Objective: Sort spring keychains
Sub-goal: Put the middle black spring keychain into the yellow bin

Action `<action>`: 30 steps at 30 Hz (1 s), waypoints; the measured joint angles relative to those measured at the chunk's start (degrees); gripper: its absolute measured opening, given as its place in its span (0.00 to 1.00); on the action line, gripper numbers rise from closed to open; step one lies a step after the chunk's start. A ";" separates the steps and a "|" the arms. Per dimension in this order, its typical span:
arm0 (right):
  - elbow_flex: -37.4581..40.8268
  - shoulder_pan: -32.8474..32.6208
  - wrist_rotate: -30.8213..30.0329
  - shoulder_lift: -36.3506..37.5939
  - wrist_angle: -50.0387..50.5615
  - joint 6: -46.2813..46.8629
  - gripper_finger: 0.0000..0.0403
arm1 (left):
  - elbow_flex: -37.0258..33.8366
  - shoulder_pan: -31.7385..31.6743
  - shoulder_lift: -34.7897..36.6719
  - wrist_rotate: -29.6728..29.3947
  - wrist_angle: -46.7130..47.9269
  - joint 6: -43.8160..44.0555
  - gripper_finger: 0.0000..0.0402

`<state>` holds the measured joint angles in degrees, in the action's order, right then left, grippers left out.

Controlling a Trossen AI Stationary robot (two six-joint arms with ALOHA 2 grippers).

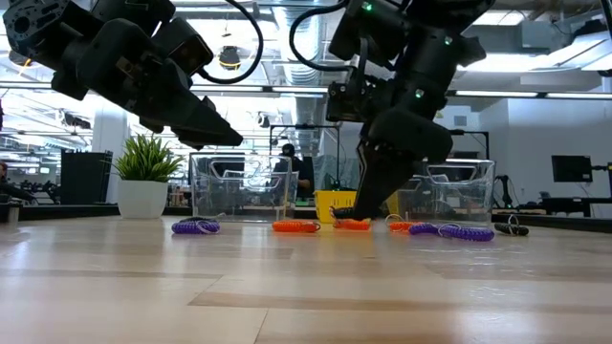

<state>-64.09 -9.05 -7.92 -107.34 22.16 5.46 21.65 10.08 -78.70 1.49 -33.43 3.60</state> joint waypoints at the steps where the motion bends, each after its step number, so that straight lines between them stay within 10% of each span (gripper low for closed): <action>1: -0.27 0.04 -0.22 0.01 0.65 -0.04 0.07 | 0.00 0.01 0.00 -0.01 0.00 0.21 0.43; 18: -19.50 8.70 -5.75 0.19 22.47 -10.26 0.07 | 0.00 0.01 0.00 0.01 -0.02 2.88 0.43; 30: -25.53 25.92 -5.56 0.21 19.76 -14.81 0.07 | 0.00 0.01 0.00 0.01 -0.02 2.88 0.43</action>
<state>-89.62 16.87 -13.48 -107.13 41.93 -9.35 21.65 10.09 -78.70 1.50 -33.45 6.48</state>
